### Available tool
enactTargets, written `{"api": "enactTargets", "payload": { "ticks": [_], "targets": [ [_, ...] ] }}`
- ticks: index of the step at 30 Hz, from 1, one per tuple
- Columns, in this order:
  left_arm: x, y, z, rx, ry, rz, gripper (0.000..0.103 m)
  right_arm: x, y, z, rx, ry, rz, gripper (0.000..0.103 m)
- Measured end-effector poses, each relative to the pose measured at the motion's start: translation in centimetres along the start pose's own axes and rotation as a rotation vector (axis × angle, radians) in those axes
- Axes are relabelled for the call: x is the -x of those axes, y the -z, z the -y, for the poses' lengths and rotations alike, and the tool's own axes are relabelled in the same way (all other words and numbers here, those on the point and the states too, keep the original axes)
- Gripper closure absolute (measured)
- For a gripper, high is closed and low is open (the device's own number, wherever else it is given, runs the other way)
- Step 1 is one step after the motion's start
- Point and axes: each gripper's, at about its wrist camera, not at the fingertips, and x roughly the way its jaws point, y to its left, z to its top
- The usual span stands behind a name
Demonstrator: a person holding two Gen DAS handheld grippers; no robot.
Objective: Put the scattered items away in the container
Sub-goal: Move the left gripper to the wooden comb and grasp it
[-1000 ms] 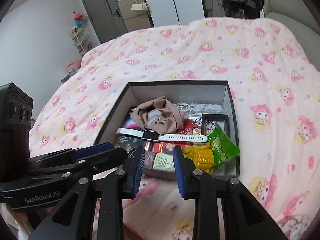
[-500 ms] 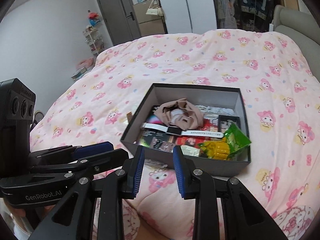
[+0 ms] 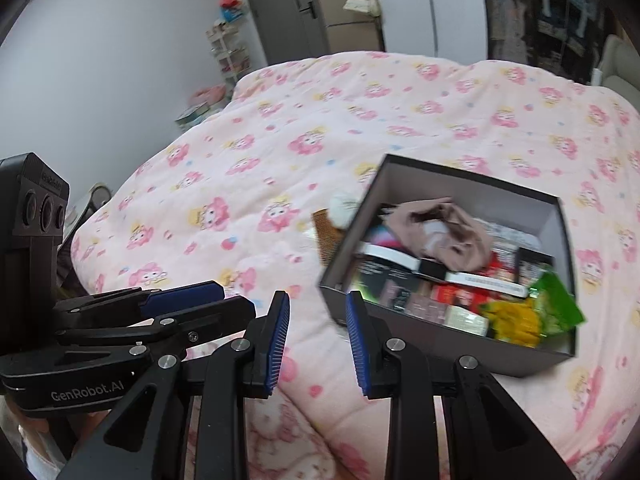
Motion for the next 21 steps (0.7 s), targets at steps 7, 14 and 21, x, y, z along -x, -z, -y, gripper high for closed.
{"api": "enactTargets", "payload": {
  "ticks": [7, 14, 21],
  "targets": [
    [-1.4, -0.9, -4.6, 0.107, -0.017, -0.003, 0.06, -4.4, -1.5, -1.8, 0.032, -0.063, -0.05, 0.078],
    [-7.3, -3.9, -9.1, 0.285, 0.017, -0.042, 0.06, -8.5, -4.7, 0.5, -0.011, -0.047, -0.062, 0.078],
    [-16.0, -7.2, -11.6, 0.408, -0.003, -0.152, 0.061, -13.0, -7.1, 2.5, -0.044, -0.051, -0.103, 0.078]
  ]
}}
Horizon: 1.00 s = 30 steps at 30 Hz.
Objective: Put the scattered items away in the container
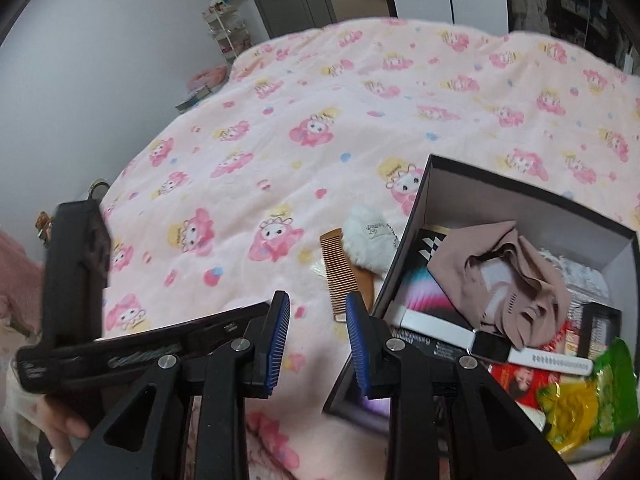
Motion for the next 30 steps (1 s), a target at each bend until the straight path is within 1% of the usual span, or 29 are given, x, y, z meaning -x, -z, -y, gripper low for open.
{"api": "enactTargets", "payload": {
  "ticks": [3, 4, 6, 7, 8, 10, 11, 12, 13, 15, 16, 18, 21, 25, 27, 30],
  "targets": [
    [-3.5, -1.2, -0.8, 0.062, 0.021, -0.066, 0.061, -0.9, -0.5, 0.6, 0.0, 0.03, 0.005, 0.078],
    [-4.3, -1.4, -1.0, 0.065, 0.021, -0.074, 0.061, -0.8, -0.6, 0.8, 0.009, 0.045, 0.012, 0.078],
    [-6.0, -1.5, -1.3, 0.077, -0.006, -0.086, 0.061, 0.0, -0.6, 1.5, 0.012, 0.067, 0.048, 0.078],
    [-6.7, -1.5, -1.6, 0.089, 0.008, -0.094, 0.061, 0.3, -0.5, 2.0, 0.001, 0.081, 0.059, 0.078],
    [-7.4, -1.5, -1.7, 0.108, 0.025, -0.107, 0.061, 0.5, -0.5, 2.4, -0.007, 0.081, 0.059, 0.078],
    [-8.2, -1.6, -1.7, 0.131, 0.038, -0.113, 0.061, 0.4, -0.2, 3.1, -0.016, 0.05, 0.047, 0.078],
    [-8.3, -1.6, -1.5, 0.123, 0.043, -0.114, 0.063, 0.5, -0.1, 3.3, -0.023, 0.044, 0.043, 0.078],
    [-8.4, -1.5, -1.2, 0.106, 0.049, -0.112, 0.085, 0.4, 0.1, 3.7, -0.035, 0.037, 0.038, 0.078],
    [-8.3, -1.4, -1.1, 0.1, 0.052, -0.112, 0.093, 0.3, 0.4, 4.0, -0.05, 0.031, 0.034, 0.078],
    [-8.1, -1.1, -1.2, 0.109, 0.089, -0.108, 0.098, 0.1, 0.8, 4.4, -0.076, 0.019, 0.025, 0.078],
    [-7.8, -0.9, -1.3, 0.112, 0.103, -0.101, 0.099, -0.1, 1.1, 4.6, -0.089, 0.012, 0.018, 0.078],
    [-6.8, -0.4, -1.3, 0.112, 0.101, -0.07, 0.101, 0.0, 1.8, 4.6, -0.108, 0.0, 0.009, 0.078],
    [-4.0, 0.8, -1.2, 0.105, 0.086, 0.005, 0.101, 1.0, 2.8, 3.9, -0.107, -0.016, 0.009, 0.078],
    [0.4, 3.5, -1.6, 0.113, 0.118, 0.083, 0.101, 2.7, 4.4, 2.9, -0.095, -0.058, -0.001, 0.078],
    [1.8, 5.1, -1.8, 0.113, 0.133, 0.087, 0.101, 3.6, 5.6, 2.5, -0.1, -0.086, -0.008, 0.078],
    [3.3, 7.8, -1.7, 0.111, 0.134, 0.063, 0.101, 5.0, 7.9, 2.2, -0.107, -0.101, -0.019, 0.078]
  ]
}}
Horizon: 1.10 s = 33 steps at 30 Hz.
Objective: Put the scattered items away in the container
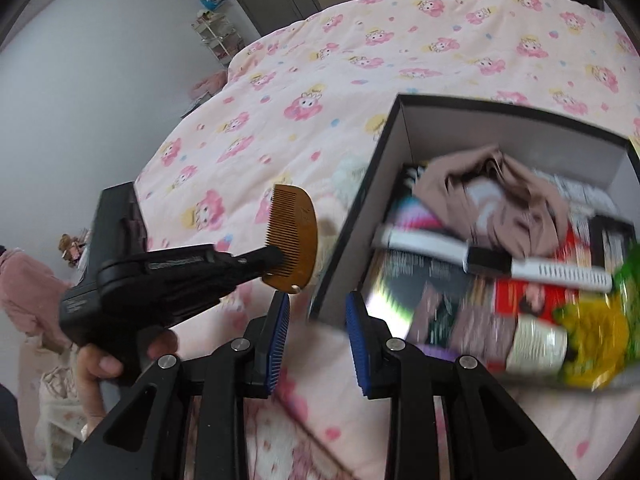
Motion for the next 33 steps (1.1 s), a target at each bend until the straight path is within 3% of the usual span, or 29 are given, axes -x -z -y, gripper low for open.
{"api": "enactTargets", "payload": {
  "ticks": [6, 10, 13, 16, 23, 27, 31, 33],
  "targets": [
    [1.1, 5.6, 0.8, -0.006, 0.029, -0.068, 0.101, 1.8, 4.6, 1.5, -0.039, -0.017, -0.056, 0.078],
    [1.1, 9.1, 1.4, -0.026, -0.001, -0.107, 0.101, 2.6, 7.4, 3.5, -0.093, -0.014, -0.088, 0.078],
    [0.2, 11.7, 1.9, -0.01, 0.029, -0.163, 0.101, 3.4, 8.9, 5.0, -0.121, -0.004, -0.101, 0.078],
    [-1.5, 13.4, 3.5, -0.056, 0.027, -0.206, 0.101, 4.2, 10.3, 6.5, -0.164, 0.006, -0.099, 0.078],
    [-6.4, 15.6, 7.7, -0.221, 0.01, -0.312, 0.1, 6.9, 12.3, 9.3, -0.22, 0.048, -0.059, 0.078],
    [-6.7, 16.0, 7.4, -0.255, -0.033, -0.311, 0.1, 7.4, 13.3, 11.1, -0.263, 0.076, -0.053, 0.077],
    [-6.8, 16.0, 7.8, -0.338, -0.014, -0.336, 0.098, 6.3, 14.2, 12.1, -0.291, 0.051, -0.09, 0.077],
    [-6.8, 16.3, 8.2, -0.371, -0.066, -0.327, 0.098, 5.3, 14.5, 11.7, -0.285, 0.0, -0.106, 0.077]
  ]
}}
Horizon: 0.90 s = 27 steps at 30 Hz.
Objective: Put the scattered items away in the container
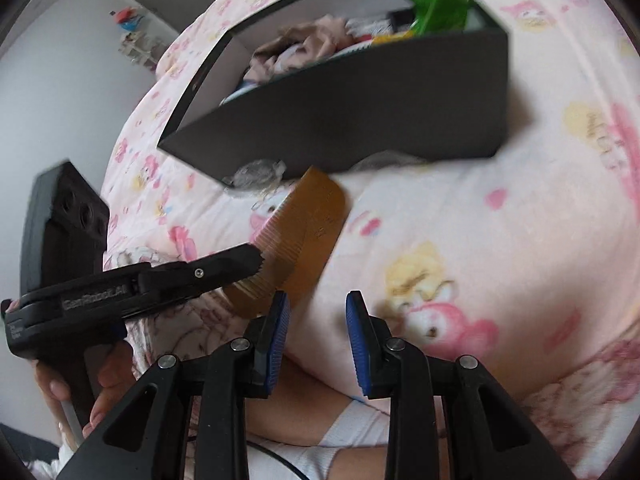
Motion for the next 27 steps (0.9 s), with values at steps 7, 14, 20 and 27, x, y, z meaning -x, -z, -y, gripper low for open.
{"api": "enactTargets", "payload": {
  "ticks": [7, 14, 20, 27],
  "targets": [
    [-0.3, 0.4, 0.3, 0.015, -0.032, -0.003, 0.095, -2.1, 1.0, -0.4, 0.011, -0.058, -0.042, 0.077],
    [-0.9, 0.5, 1.9, -0.008, 0.108, -0.022, 0.094, 0.4, 0.6, 1.9, -0.067, -0.015, 0.048, 0.077],
    [-1.5, 0.5, 2.2, -0.025, 0.102, -0.054, 0.094, 2.0, 0.6, 3.6, -0.124, -0.006, 0.083, 0.077],
    [-2.3, 1.5, 1.3, 0.015, 0.026, -0.11, 0.082, 4.0, -0.4, 4.6, -0.13, 0.008, 0.149, 0.077]
  ]
}}
